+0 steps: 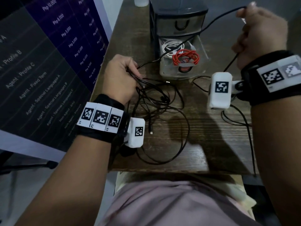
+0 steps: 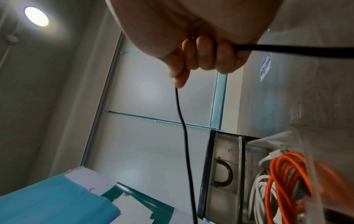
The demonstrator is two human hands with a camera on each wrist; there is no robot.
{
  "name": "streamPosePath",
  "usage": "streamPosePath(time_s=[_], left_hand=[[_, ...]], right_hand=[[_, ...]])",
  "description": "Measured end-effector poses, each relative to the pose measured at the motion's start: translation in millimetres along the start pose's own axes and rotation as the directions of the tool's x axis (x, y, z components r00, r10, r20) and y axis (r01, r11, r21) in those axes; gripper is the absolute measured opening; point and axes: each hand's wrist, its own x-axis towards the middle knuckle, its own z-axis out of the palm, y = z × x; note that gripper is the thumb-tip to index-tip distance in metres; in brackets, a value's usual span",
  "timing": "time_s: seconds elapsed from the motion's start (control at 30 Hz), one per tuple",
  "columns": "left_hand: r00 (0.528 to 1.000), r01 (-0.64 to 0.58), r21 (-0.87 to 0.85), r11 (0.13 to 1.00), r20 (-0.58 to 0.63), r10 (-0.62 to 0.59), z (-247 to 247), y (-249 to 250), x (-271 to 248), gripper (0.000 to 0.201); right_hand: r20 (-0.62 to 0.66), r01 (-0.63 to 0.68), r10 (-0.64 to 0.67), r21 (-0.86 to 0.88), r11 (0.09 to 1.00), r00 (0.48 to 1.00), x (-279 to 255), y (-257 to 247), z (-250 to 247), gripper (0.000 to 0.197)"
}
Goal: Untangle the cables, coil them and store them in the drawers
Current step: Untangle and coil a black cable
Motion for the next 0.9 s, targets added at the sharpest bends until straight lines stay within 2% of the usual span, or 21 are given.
streamPosePath(time_s=[0.1,0.2,0.3,0.33,0.4,0.43,0.47,0.53,0.6,0.63,0.7,0.73,0.77,0.83,0.87,0.9], left_hand=[[0.999,0.010,0.076,0.997,-0.043,-0.006,-5,-7,0,0.039],[0.996,0.075,0.232,0.970,-0.057,-0.063,-12,-16,3,0.043],[0.988,0.155,0.301,0.941,-0.061,-0.144,-19,-19,5,0.039],[0.987,0.161,0.306,0.938,-0.063,-0.149,-20,-17,5,0.037],[0.989,0.145,0.308,0.940,-0.057,-0.134,-20,-14,5,0.035],[0.992,0.125,0.302,0.945,-0.043,-0.118,-18,-12,6,0.036],[0.995,0.101,0.292,0.951,-0.024,-0.099,-17,-12,6,0.037],[0.997,0.065,0.271,0.960,0.016,-0.072,-15,-11,7,0.040],[0.998,0.015,0.279,0.960,0.055,-0.032,-13,-11,6,0.041],[0.997,-0.021,0.287,0.958,0.080,-0.002,-12,-10,5,0.041],[0.989,-0.099,0.259,0.961,0.136,0.065,-10,-6,2,0.040],[0.983,-0.134,0.232,0.963,0.155,0.100,-9,-4,1,0.041],[0.978,-0.157,0.206,0.966,0.166,0.124,-8,-2,0,0.044],[0.974,-0.182,0.169,0.969,0.169,0.153,-5,0,1,0.050],[0.971,-0.196,0.149,0.969,0.168,0.171,-3,2,1,0.050],[0.970,-0.201,0.122,0.972,0.166,0.180,-2,4,1,0.049]], right_hand=[[-0.137,0.011,-0.005,0.042,0.999,0.991,10,5,-4,0.028],[-0.240,0.008,0.009,0.072,0.997,0.971,29,6,-16,0.026],[-0.306,-0.050,0.038,-0.030,0.998,0.951,56,11,-40,0.023],[-0.292,-0.044,0.020,-0.076,0.996,0.956,67,17,-48,0.023],[-0.227,-0.039,-0.014,-0.227,0.973,0.974,70,15,-52,0.037],[-0.189,-0.048,-0.031,-0.397,0.916,0.981,64,10,-47,0.039],[-0.117,-0.071,0.008,-0.545,0.836,0.993,51,2,-39,0.034],[-0.018,-0.007,-0.007,-0.680,0.734,1.000,35,-3,-26,0.041],[0.003,0.040,-0.054,-0.707,0.706,0.999,20,-3,-15,0.037],[-0.036,0.045,-0.102,-0.717,0.696,0.994,18,-2,-14,0.043],[-0.042,0.058,-0.157,-0.814,0.578,0.987,3,-7,-6,0.056],[-0.009,0.094,-0.198,-0.857,0.506,0.980,-6,-10,-1,0.057],[0.043,0.167,-0.264,-0.869,0.466,0.964,-15,-13,7,0.054],[0.240,0.409,-0.373,-0.773,0.485,0.896,-42,-17,25,0.048],[0.361,0.513,-0.373,-0.688,0.513,0.855,-53,-16,35,0.044],[0.487,0.576,-0.315,-0.615,0.538,0.814,-64,-13,45,0.039]])
